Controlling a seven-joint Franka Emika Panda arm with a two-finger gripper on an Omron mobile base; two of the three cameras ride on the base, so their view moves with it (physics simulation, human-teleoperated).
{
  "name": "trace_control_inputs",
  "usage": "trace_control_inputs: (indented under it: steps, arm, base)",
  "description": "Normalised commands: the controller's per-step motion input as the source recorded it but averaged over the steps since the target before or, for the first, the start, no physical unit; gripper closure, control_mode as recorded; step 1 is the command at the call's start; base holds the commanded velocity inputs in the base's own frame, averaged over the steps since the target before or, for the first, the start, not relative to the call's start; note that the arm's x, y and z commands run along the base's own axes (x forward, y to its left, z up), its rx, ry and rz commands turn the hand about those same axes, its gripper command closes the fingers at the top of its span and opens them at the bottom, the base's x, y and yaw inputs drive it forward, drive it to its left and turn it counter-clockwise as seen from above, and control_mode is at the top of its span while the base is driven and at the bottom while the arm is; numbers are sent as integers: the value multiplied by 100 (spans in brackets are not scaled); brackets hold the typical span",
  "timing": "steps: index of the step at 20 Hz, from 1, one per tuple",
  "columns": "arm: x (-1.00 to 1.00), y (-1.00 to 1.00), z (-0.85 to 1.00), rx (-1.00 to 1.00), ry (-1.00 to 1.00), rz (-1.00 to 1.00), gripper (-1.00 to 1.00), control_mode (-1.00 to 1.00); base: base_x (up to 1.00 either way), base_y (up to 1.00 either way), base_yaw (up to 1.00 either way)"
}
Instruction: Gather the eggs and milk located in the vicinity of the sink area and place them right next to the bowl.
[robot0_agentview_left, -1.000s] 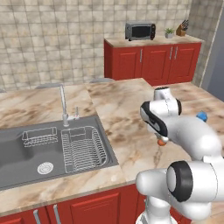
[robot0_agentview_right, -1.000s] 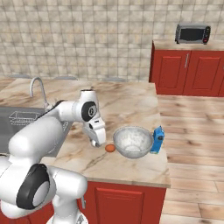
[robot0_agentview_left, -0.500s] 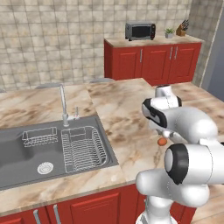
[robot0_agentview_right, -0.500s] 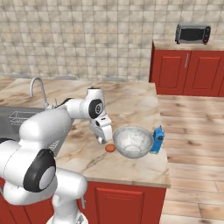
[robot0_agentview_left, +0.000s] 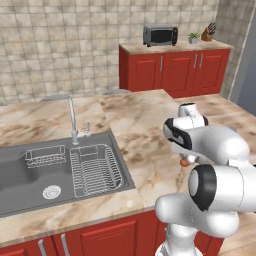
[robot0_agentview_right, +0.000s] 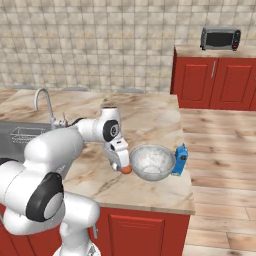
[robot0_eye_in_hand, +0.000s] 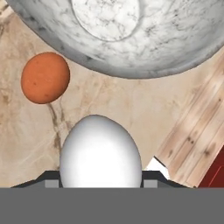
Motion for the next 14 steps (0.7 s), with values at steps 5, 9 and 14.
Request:
trace_control_inputs:
  steps: [5, 9, 14]
  arm:
    - [-2, -1, -12, -6, -13, 0, 100, -100]
    - [0, 0, -15, -12, -19, 0, 100, -100]
    - [0, 0, -8, -7, -9, -1, 100, -100]
  base:
    - [0, 0, 0]
    - [0, 0, 0]
    - [0, 0, 0]
